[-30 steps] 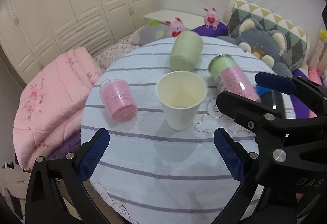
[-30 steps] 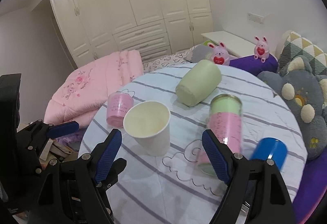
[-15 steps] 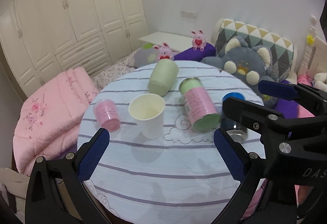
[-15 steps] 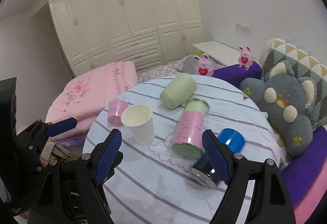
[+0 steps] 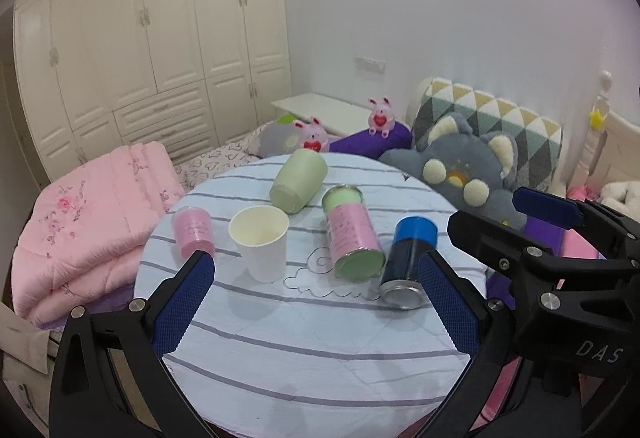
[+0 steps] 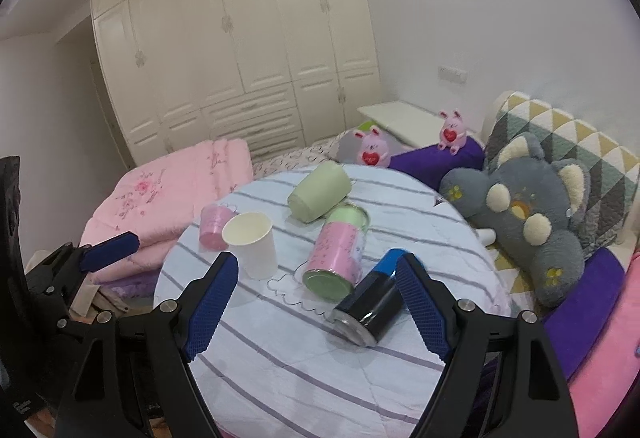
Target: Flip cup upright
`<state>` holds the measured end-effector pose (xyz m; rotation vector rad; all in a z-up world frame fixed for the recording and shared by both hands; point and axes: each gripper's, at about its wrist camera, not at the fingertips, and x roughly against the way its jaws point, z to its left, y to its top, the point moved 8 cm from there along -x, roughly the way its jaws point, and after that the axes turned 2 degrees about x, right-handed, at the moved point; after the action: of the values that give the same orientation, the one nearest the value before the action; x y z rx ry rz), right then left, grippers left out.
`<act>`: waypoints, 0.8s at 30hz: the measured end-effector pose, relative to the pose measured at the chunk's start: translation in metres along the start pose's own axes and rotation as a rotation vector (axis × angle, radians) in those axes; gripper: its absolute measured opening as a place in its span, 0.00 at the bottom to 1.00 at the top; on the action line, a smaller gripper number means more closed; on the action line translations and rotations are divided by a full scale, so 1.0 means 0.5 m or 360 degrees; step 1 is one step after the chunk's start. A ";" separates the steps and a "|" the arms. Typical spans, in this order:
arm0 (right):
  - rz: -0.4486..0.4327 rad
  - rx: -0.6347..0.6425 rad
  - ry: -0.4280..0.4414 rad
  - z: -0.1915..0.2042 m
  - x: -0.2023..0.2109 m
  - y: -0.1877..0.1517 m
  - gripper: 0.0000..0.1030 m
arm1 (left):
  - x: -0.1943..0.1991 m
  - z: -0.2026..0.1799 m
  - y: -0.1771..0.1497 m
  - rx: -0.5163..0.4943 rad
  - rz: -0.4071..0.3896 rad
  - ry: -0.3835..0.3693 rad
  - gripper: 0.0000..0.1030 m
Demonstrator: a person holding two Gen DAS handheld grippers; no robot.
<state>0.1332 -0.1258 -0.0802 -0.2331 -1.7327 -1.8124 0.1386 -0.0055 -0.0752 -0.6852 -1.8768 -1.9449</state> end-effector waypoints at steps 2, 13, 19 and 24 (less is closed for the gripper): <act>-0.0021 0.0001 -0.0013 -0.003 0.008 0.002 0.80 | 0.007 -0.006 -0.001 0.0028 -0.0028 -0.0006 1.00; -0.0144 0.0014 -0.0143 -0.023 0.054 0.009 0.80 | 0.030 0.007 -0.013 0.0150 -0.0079 0.0015 1.00; -0.0165 0.0024 -0.0187 -0.029 0.055 0.009 0.80 | 0.035 0.026 -0.019 0.0199 -0.0102 0.0059 1.00; -0.0207 0.0038 -0.0219 -0.029 0.064 0.009 0.80 | 0.037 0.034 -0.018 0.0204 -0.0126 0.0113 1.00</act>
<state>0.1142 -0.1489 -0.0615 -0.2457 -1.9031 -1.9059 0.1198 0.0137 -0.0721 -0.5050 -1.9921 -1.8503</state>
